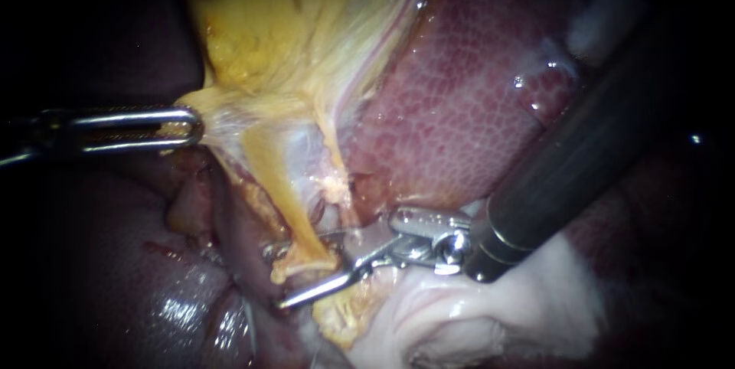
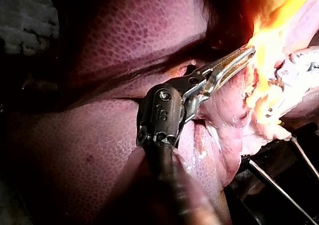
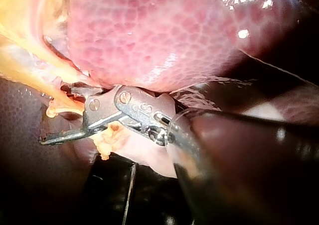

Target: Going back first clip left tube

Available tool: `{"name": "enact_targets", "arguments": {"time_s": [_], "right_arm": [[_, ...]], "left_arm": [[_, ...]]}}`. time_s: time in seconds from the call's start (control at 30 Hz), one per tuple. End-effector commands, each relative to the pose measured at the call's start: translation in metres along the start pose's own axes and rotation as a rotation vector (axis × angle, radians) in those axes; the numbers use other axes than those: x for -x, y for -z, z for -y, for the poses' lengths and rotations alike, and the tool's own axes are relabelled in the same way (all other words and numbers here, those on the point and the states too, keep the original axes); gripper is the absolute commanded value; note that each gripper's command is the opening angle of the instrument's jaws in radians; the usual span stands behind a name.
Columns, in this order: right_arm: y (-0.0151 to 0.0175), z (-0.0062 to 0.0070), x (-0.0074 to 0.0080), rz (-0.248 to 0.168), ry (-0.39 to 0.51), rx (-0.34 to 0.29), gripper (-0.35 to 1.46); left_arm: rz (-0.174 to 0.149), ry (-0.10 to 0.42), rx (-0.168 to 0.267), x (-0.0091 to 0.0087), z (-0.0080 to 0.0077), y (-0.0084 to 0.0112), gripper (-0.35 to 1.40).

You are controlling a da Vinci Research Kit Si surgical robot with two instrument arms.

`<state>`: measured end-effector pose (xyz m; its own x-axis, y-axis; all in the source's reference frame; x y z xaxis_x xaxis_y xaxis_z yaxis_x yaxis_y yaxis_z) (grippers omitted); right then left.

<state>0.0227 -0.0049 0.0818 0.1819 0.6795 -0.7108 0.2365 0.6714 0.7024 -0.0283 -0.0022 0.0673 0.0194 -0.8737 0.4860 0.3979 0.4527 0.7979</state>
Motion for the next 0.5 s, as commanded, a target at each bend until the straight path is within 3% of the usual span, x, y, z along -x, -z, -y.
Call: {"name": "enact_targets", "arguments": {"time_s": [0.03, 0.37, 0.5], "right_arm": [[0.0005, 0.0001, -0.0005, -0.001, 0.007, 0.003, 0.6], [0.0044, 0.0018, -0.001, -0.003, 0.018, -0.012, 0.6], [0.0077, 0.0029, -0.0027, -0.008, 0.033, 0.004, 0.6]], "left_arm": [[0.0, 0.0, 0.0, 0.0, 0.0, 0.0, -0.35], [0.0, -0.001, -0.001, 0.0, -0.0001, 0.0002, -0.35], [0.0, -0.001, -0.001, 0.0, -0.0001, 0.0002, -0.35]]}}
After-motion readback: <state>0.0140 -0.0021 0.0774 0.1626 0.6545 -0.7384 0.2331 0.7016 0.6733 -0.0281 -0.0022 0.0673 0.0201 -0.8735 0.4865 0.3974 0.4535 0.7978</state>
